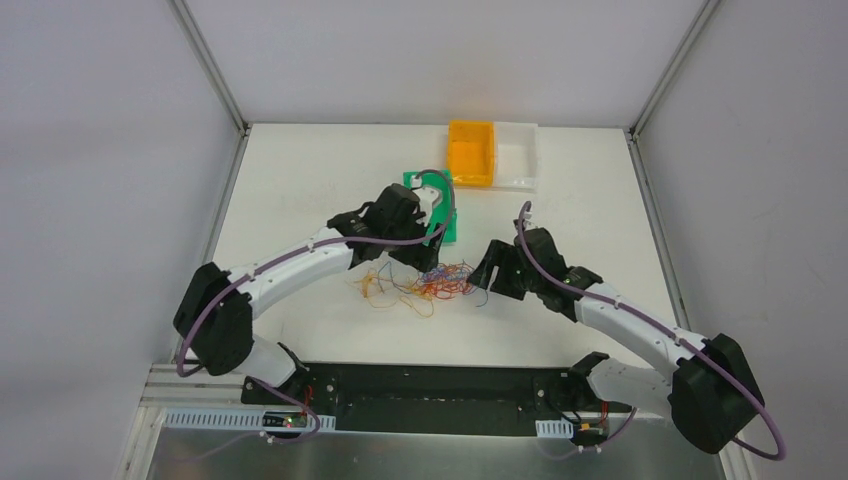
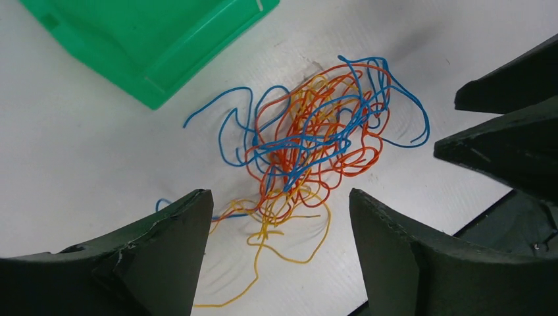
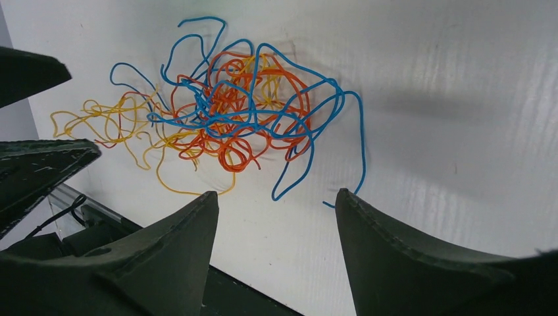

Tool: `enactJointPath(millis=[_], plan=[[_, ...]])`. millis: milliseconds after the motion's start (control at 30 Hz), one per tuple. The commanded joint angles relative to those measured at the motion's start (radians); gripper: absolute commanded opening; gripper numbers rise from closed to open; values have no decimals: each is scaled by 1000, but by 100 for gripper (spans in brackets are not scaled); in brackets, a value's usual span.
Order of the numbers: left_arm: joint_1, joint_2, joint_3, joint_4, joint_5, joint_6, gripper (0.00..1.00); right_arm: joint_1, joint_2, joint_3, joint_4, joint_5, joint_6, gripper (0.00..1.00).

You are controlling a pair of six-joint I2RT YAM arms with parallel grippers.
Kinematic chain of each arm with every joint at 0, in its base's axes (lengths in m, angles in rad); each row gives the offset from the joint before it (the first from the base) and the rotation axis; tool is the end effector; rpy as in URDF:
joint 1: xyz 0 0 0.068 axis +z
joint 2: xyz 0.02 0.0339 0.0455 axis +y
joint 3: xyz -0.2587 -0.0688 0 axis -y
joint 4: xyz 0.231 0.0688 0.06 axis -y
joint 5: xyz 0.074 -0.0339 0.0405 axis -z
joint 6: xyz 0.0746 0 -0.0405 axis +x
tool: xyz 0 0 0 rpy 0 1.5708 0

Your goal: Untangle the cables

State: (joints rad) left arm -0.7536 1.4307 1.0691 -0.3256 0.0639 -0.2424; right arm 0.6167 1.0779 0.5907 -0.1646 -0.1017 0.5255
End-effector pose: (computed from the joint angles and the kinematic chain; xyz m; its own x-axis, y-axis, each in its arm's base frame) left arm 0.2417 -0.2333 0.2499 -0.6216 0.2548 -0.7407 0.5868 0.7779 -0.2249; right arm 0.1976 0.1494 0.1964 -0.7498 0.0802 -0.6568 -0.3064 0.8377 0.4521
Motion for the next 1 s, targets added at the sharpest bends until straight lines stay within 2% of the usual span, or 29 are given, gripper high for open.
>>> enactJointPath(millis=[0,200,300,367,400,433,533,800,967], plan=[[-8,111,63,44,144,82,78,44,60,3,93,35,50,70],[-21,246,65,95,216,67,78,64,73,-13,86,135,64,74],[-38,298,72,108,218,31,74,63,52,-30,87,166,57,74],[-40,317,76,112,237,-5,58,64,40,-39,80,177,50,74],[-39,322,76,117,244,-25,47,64,36,-42,75,183,49,74],[-39,325,73,122,249,-42,32,64,29,-48,68,188,48,74],[-39,320,64,145,277,-94,1,63,15,-61,55,191,40,74],[-37,228,55,165,299,-164,0,94,-5,-48,14,200,35,75],[-36,158,60,165,315,-190,0,99,-64,-87,72,208,91,75]])
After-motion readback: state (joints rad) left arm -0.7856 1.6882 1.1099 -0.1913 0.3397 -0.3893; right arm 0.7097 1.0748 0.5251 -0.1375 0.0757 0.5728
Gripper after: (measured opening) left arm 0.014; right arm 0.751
